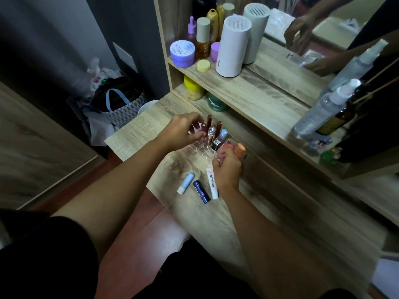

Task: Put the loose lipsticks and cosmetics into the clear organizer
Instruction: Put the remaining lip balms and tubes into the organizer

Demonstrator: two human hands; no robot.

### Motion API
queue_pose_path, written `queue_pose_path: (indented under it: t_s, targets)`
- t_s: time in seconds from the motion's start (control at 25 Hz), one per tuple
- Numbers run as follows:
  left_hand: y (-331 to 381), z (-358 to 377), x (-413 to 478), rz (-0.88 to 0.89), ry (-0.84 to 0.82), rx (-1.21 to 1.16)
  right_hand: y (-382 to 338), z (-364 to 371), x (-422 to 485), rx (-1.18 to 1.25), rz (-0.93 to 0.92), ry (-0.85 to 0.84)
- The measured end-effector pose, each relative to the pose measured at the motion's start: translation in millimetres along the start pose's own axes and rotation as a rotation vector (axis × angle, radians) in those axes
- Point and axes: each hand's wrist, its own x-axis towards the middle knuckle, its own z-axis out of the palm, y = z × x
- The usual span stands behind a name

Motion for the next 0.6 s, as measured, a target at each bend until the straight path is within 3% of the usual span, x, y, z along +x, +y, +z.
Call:
queue_pose_path:
  t_s: [0.08,0.28,0.44,0.6]
  targets:
    - [-10,7,-22,-0.051,-0.019,0.036,7,-1,-11,-0.071,-0.066,-0.101]
    - [-30,39,-74,-0.272,-0.337,0.062,12,3,-28,-0.342,-0.124,-0.480]
    - [-27,58,-86,-0.379,-0.449,0.019,10,6,-32,-0.422,-0.133,-0.550]
    - [-29,62,-87,-0.414,-0.432,0.018,7,10,-30,-0.453,-0.138,-0.569]
